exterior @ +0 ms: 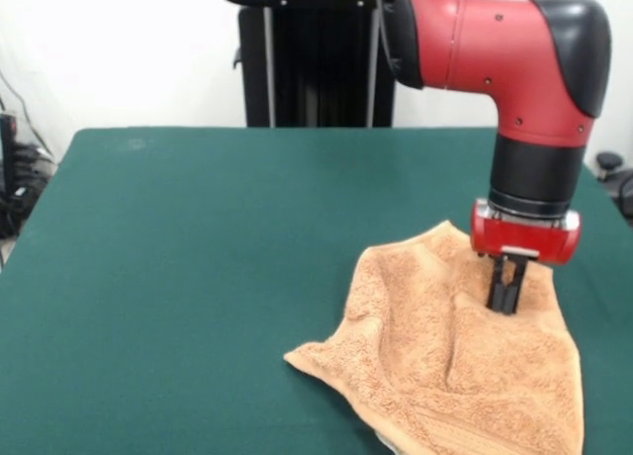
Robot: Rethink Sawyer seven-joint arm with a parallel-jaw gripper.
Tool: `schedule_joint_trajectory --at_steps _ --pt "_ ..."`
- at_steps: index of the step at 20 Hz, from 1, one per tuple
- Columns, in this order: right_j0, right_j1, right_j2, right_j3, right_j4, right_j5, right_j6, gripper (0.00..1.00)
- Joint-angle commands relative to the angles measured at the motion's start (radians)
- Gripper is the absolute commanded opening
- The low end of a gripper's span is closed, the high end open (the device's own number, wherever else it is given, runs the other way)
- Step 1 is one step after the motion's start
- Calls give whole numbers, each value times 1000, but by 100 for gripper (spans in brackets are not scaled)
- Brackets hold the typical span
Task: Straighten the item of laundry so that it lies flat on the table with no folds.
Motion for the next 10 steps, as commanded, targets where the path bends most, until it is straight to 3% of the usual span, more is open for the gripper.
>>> schedule_joint_trajectory --at_steps 1,10 --pt "87 154 135 -18 170 -58 360 0" --pt "135 151 155 -7 308 -76 365 0"
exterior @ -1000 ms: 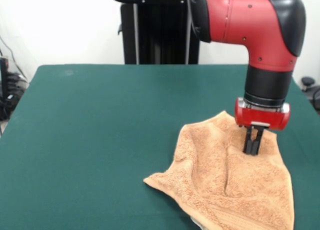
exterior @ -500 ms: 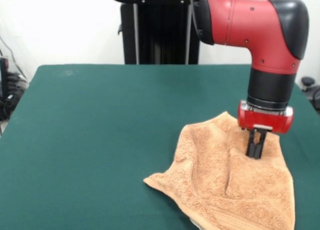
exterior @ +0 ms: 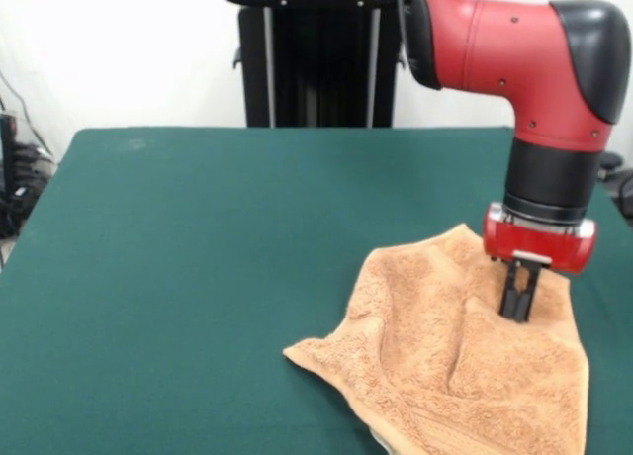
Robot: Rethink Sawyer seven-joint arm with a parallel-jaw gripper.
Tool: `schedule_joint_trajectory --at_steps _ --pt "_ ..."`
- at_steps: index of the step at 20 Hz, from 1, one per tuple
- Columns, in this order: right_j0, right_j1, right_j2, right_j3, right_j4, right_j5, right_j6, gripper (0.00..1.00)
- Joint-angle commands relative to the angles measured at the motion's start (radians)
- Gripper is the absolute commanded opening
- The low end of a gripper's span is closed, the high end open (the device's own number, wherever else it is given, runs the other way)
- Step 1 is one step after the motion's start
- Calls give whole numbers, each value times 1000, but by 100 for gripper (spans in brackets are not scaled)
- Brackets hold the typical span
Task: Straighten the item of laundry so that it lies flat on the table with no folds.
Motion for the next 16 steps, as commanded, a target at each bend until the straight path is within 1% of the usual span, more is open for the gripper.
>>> schedule_joint_trajectory --at_steps 1,8,16 --pt "76 126 189 -2 135 -42 349 0" --pt "88 130 205 -3 173 -53 347 0" --pt "76 125 225 3 192 -65 350 0"
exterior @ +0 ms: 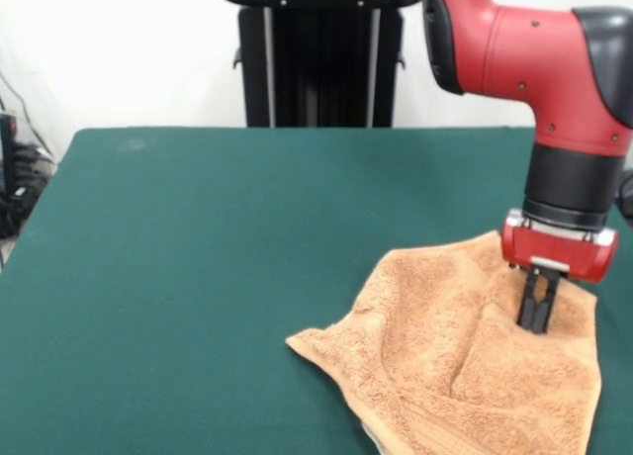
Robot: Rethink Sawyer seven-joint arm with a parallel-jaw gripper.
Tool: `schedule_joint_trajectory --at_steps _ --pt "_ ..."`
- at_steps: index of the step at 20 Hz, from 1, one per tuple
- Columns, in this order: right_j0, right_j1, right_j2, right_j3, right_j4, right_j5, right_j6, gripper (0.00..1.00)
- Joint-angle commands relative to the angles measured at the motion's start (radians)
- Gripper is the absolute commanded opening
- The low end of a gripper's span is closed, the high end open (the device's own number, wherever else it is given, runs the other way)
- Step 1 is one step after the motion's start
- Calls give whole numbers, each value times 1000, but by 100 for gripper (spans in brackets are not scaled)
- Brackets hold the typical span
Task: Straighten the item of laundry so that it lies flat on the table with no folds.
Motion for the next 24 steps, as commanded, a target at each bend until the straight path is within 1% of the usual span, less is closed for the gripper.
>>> schedule_joint_trajectory --at_steps 1,2,3,6,8,10,12,17,22,24 --pt "32 105 221 9 66 13 310 0" --pt "34 100 214 13 68 18 306 0" --pt "53 92 182 10 81 45 292 0" --pt "128 51 50 25 120 138 273 0" --pt "179 23 -24 39 130 198 273 0" --pt "202 -5 -73 49 122 252 271 0" --pt "206 -25 -96 55 107 288 264 0" --pt "156 -63 -68 90 61 269 220 0" --pt "-10 -82 64 128 -33 186 127 0" --pt "-54 -84 68 121 -76 184 95 0"
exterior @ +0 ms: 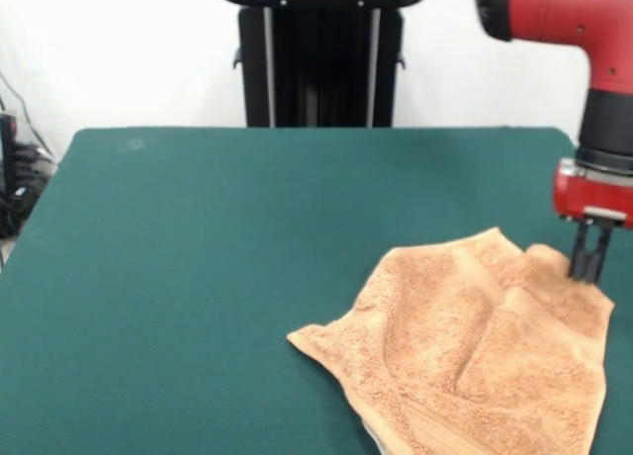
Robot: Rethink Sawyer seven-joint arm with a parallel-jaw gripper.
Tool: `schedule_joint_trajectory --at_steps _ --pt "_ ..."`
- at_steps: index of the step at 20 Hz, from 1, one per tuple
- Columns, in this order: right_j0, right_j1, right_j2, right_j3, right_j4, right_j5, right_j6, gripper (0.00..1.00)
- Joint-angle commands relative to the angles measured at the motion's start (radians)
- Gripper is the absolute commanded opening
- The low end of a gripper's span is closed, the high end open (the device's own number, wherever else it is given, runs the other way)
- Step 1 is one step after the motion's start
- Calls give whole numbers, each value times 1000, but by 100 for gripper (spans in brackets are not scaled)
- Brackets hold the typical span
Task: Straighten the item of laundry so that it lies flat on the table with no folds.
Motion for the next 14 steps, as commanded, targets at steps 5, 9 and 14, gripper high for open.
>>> schedule_joint_trajectory --at_steps 5,9,14 --pt "-215 -29 119 70 -190 85 49 0" --pt "-236 -64 93 48 -252 145 39 0" --pt "-272 -55 104 3 -312 171 40 0"
